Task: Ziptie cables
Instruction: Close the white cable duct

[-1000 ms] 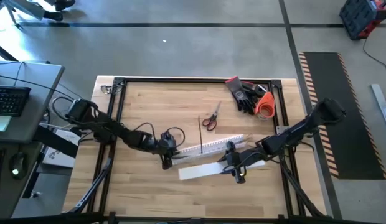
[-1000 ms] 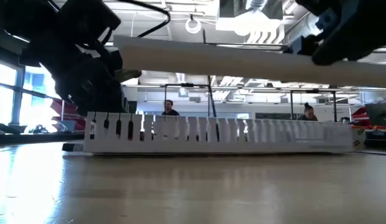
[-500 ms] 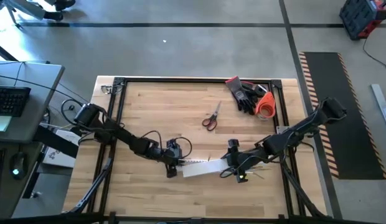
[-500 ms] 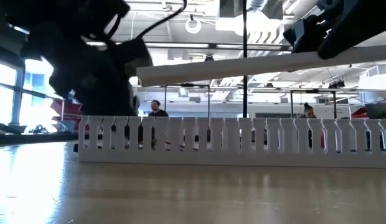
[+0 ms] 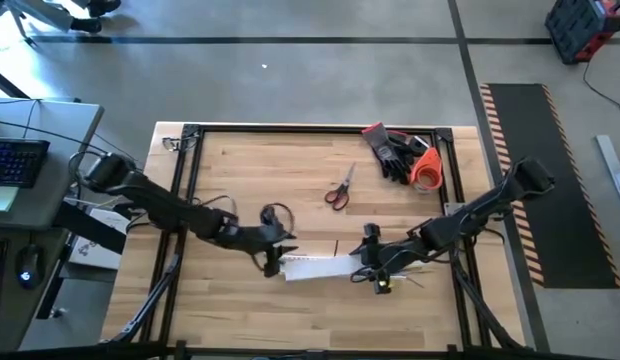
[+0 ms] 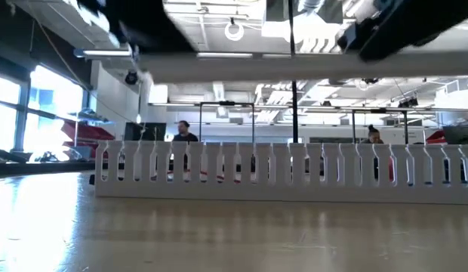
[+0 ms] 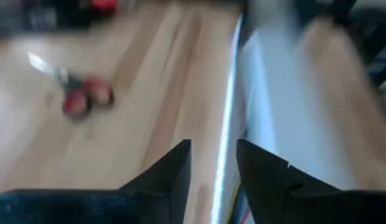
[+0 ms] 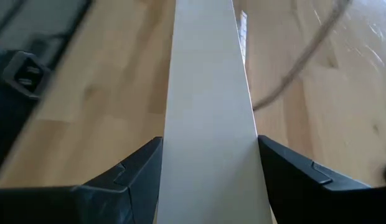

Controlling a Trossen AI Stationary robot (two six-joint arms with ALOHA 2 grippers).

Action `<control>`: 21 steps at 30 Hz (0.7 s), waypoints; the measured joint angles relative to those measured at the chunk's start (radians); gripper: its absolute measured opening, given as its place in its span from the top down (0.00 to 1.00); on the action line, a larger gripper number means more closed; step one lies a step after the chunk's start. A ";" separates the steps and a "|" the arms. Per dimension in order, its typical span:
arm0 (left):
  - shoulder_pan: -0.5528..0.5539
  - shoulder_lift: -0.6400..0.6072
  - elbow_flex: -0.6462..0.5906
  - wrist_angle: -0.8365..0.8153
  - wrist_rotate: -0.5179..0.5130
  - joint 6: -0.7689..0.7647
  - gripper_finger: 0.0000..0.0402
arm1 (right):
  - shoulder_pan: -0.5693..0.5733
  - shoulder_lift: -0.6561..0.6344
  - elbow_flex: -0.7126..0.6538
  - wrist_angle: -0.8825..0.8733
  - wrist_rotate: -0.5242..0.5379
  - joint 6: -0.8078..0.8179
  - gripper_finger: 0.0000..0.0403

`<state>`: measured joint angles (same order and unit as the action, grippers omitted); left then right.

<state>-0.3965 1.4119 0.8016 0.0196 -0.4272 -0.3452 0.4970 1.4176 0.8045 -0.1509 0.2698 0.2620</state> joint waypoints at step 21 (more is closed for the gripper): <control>-0.105 0.121 -0.006 0.034 -0.057 -0.200 1.00 | -0.090 0.212 -0.001 0.255 -0.035 0.053 0.47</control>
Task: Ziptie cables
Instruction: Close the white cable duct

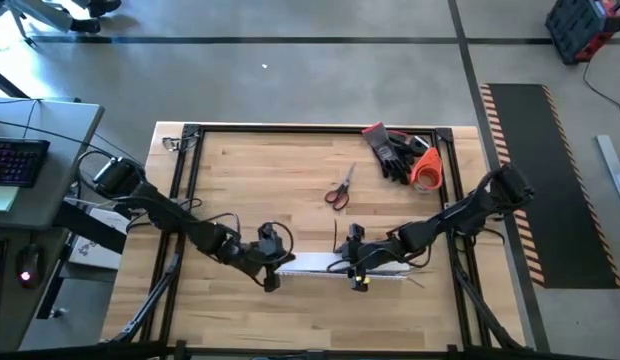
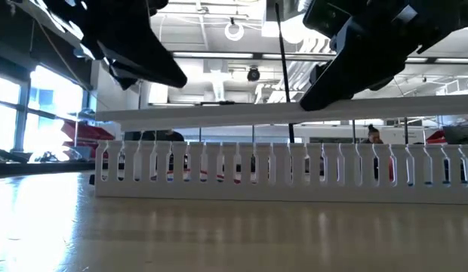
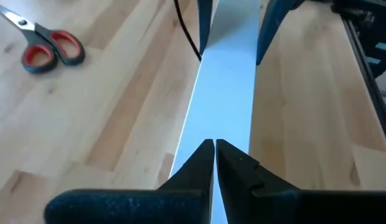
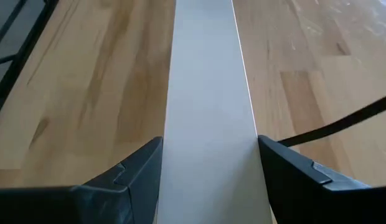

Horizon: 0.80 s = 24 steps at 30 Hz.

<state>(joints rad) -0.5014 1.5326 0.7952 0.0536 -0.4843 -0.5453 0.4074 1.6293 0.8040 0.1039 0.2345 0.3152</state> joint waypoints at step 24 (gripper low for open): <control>-0.019 0.133 0.003 0.002 0.019 -0.107 1.00 | -0.009 0.020 -0.001 0.012 -0.031 0.026 0.47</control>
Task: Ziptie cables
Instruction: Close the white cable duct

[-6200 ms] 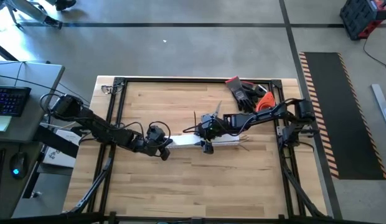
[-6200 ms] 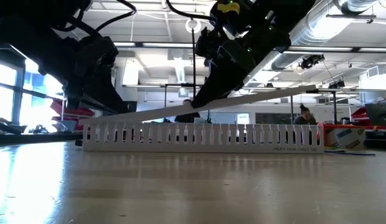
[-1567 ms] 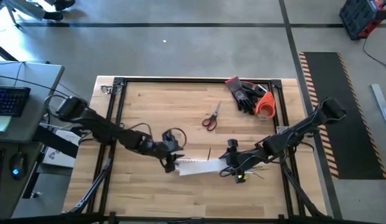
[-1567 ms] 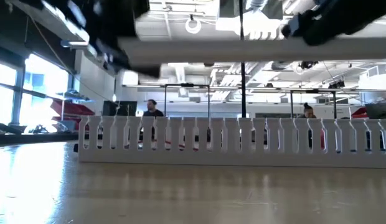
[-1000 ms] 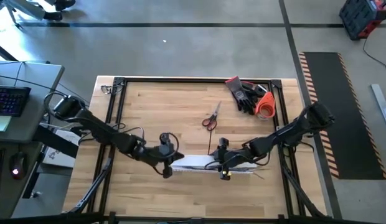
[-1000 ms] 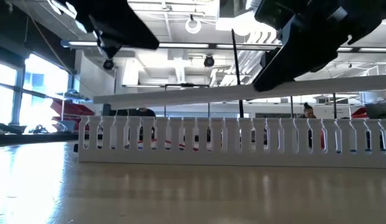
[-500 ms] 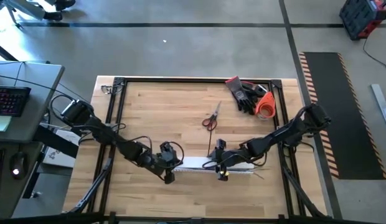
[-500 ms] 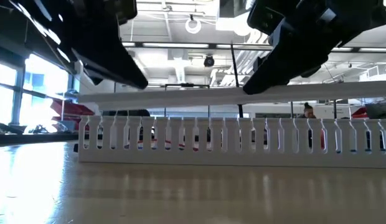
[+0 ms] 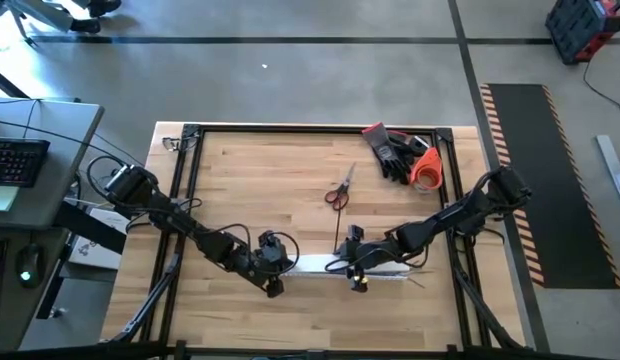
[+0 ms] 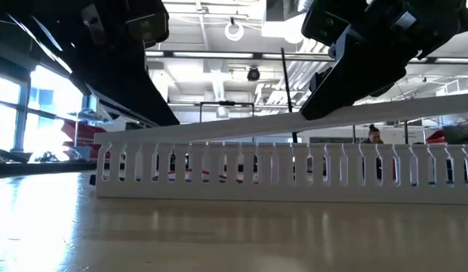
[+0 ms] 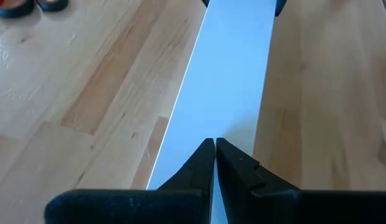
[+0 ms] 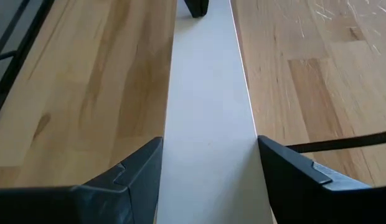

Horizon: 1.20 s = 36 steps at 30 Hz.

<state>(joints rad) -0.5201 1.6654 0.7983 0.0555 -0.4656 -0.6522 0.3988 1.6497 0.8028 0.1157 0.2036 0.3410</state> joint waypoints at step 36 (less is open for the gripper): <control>0.002 -0.040 -0.004 0.092 0.001 0.090 1.00 | -0.006 -0.004 0.017 -0.036 -0.036 0.002 0.82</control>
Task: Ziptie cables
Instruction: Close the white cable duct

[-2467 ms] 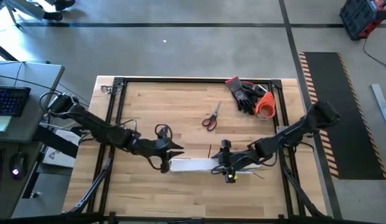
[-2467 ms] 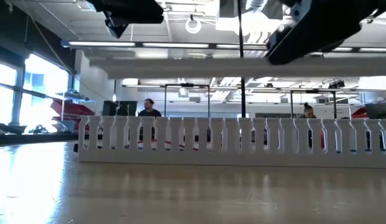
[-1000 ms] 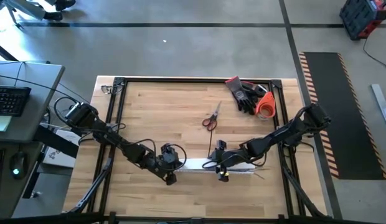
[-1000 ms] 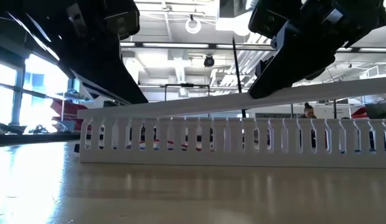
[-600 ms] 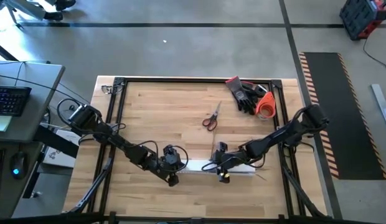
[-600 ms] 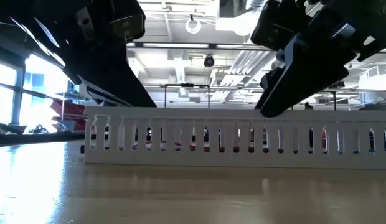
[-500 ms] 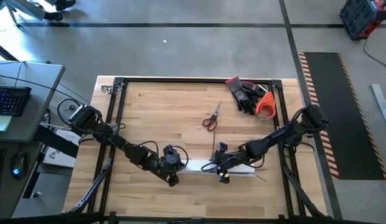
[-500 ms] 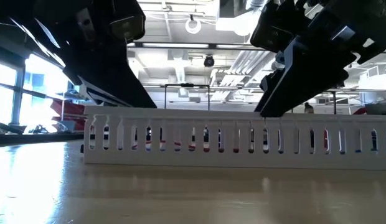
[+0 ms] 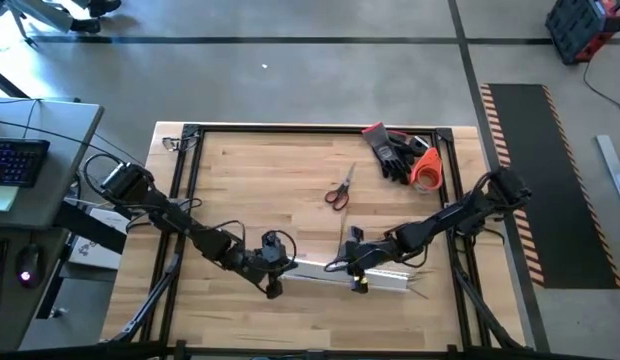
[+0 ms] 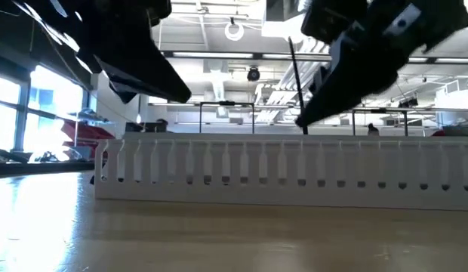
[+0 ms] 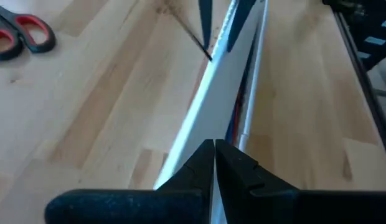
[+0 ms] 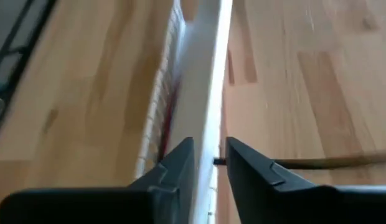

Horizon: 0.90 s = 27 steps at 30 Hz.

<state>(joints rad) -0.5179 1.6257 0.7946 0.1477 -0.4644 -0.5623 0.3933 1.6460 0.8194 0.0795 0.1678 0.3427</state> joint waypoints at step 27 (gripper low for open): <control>0.048 0.010 0.000 -0.254 0.146 -0.083 0.64 | 0.018 -0.050 0.084 -0.247 -0.022 -0.126 0.78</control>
<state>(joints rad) -0.4703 1.6356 0.7948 -0.1059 -0.3183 -0.6450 0.4112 1.5963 0.9031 -0.1679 0.1453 0.2172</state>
